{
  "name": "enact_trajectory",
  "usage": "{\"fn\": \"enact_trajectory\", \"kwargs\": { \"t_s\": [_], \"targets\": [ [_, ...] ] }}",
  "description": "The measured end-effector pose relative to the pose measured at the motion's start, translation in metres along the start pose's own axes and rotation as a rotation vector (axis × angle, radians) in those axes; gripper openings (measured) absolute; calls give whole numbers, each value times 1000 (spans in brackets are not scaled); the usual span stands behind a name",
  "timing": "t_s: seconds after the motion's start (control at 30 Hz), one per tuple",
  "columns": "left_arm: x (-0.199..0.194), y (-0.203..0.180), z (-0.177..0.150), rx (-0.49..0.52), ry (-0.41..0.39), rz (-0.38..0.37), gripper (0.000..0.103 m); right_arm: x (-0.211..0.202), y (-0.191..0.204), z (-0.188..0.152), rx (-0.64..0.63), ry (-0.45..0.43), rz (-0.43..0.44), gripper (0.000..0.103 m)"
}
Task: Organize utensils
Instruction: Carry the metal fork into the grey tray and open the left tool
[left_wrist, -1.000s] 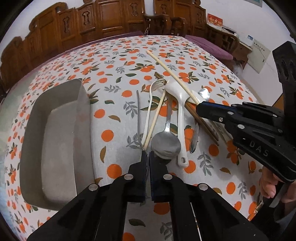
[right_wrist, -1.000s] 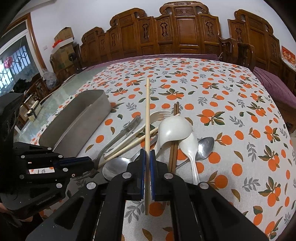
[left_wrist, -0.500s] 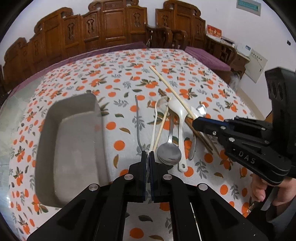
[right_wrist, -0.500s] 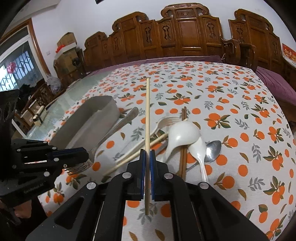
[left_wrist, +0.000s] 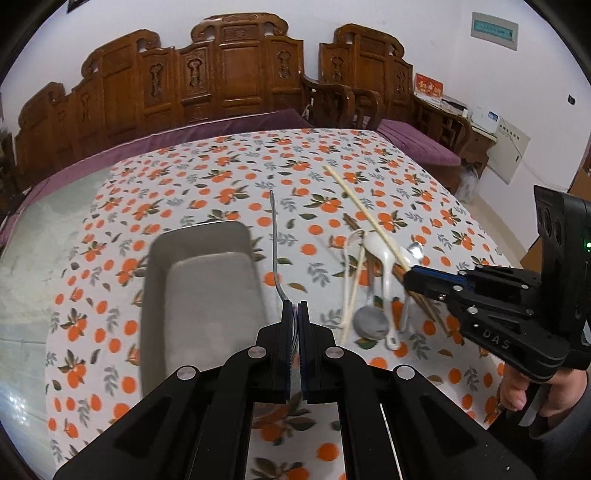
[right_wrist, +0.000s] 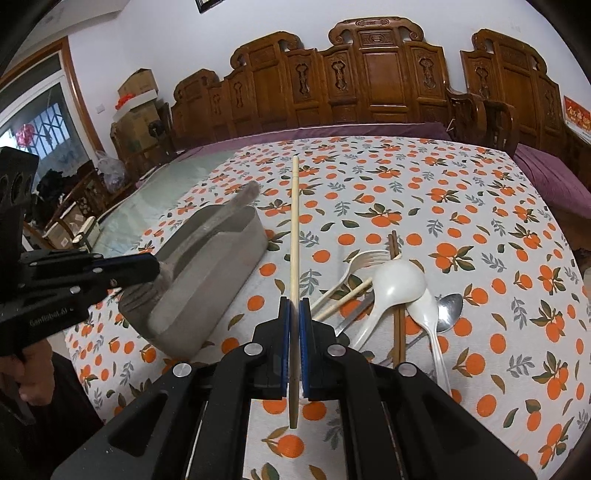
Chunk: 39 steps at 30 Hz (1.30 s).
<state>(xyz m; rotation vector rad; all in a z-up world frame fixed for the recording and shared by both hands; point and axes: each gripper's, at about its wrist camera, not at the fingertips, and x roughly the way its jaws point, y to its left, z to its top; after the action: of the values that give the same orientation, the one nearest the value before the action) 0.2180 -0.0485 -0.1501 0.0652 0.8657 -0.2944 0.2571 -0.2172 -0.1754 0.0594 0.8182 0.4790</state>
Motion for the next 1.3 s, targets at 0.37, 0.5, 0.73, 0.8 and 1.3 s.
{"fn": "enact_trajectory", "kwargs": {
  "t_s": [0.37,0.5,0.73,0.8,1.3],
  "targets": [
    [21,55,-20,-76,51,29,2,20,38,17,-44,31,-6,6],
    [36,70,-28,-105,90,35,2,29,54,19,-64,48,-4,6],
    [50,84,-32,-140,117,28,2,38,71,19,-67,76,10,6],
    [50,86,-32,-148,119,24,2,39,74,20,-65,81,13,6],
    [0,112,-20,-152,-18,92,15,56,106,35,3,94,85,6]
  ]
}}
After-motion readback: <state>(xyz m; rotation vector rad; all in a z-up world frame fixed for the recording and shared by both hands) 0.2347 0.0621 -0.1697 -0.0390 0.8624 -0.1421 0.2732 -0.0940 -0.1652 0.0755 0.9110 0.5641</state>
